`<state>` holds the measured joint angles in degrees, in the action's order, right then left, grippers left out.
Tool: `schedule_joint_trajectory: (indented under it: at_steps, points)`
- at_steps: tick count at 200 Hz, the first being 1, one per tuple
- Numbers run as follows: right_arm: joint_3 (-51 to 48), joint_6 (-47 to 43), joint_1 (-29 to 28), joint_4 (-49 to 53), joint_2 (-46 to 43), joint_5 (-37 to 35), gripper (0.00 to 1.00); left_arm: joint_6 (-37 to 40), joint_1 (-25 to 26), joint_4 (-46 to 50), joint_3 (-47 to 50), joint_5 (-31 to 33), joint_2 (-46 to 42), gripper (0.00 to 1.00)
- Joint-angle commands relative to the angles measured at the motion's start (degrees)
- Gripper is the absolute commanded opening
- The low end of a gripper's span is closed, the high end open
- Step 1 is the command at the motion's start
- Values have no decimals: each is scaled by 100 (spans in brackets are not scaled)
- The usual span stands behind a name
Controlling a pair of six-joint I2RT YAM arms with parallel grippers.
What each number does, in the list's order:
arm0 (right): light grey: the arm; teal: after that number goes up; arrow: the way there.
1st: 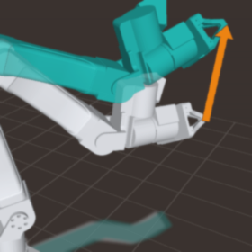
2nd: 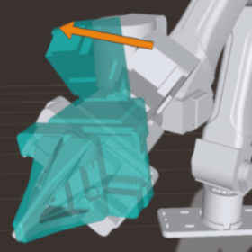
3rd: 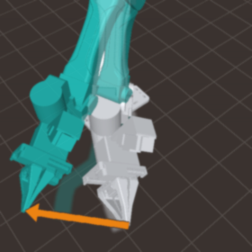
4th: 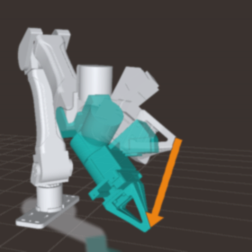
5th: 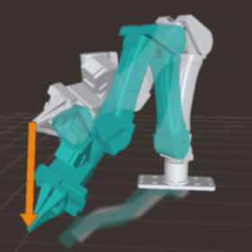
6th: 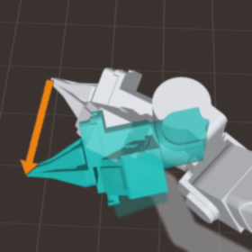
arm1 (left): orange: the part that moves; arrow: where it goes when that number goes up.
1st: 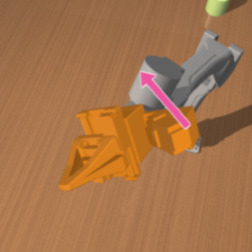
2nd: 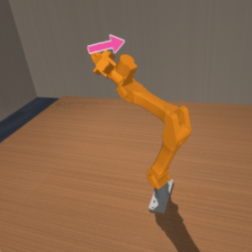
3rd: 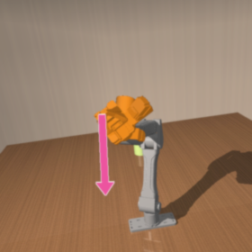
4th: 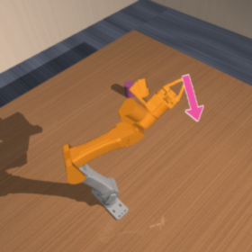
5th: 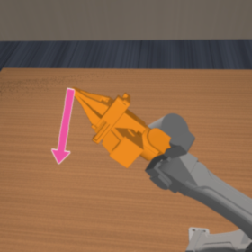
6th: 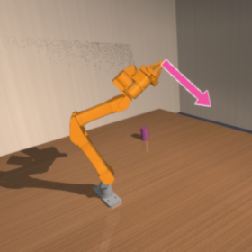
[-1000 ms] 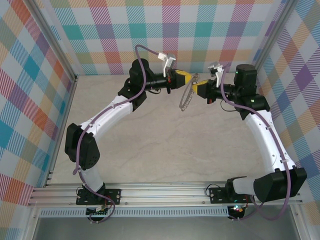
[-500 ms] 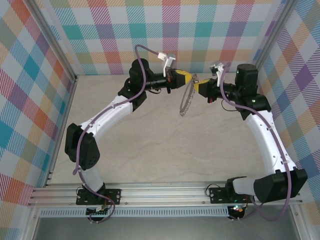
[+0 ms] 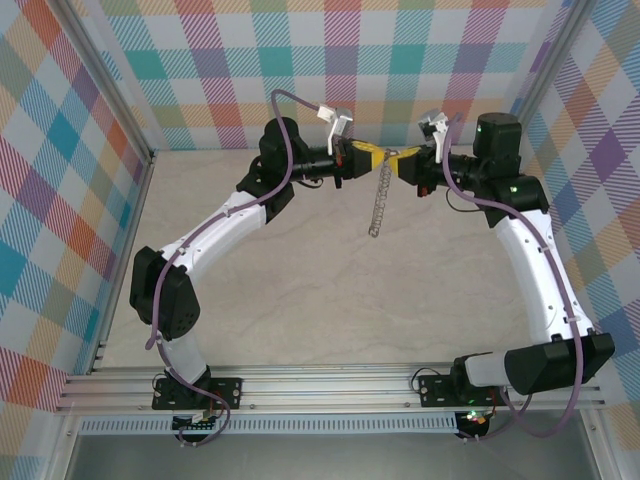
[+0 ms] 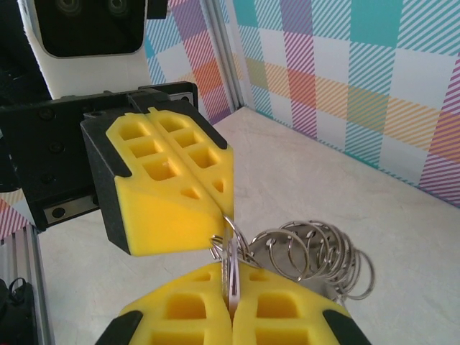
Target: Put the keys on the keyring
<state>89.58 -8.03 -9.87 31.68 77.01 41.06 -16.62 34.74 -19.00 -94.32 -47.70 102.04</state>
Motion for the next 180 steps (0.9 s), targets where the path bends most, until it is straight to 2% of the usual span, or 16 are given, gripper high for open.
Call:
schedule_joint_trajectory:
  at_steps: [1, 66, 180]
  points:
    - [255, -285, -33, 155, 29, 169, 0, 125, 15, -16, -162, -108, -16, 0]
    - [-272, -199, -25, -83, -204, -143, 0, 105, 15, -33, -200, -81, 13, 0]
    - [-19, -111, -27, -101, -64, -144, 0, 112, 14, 81, -231, -156, 73, 0]
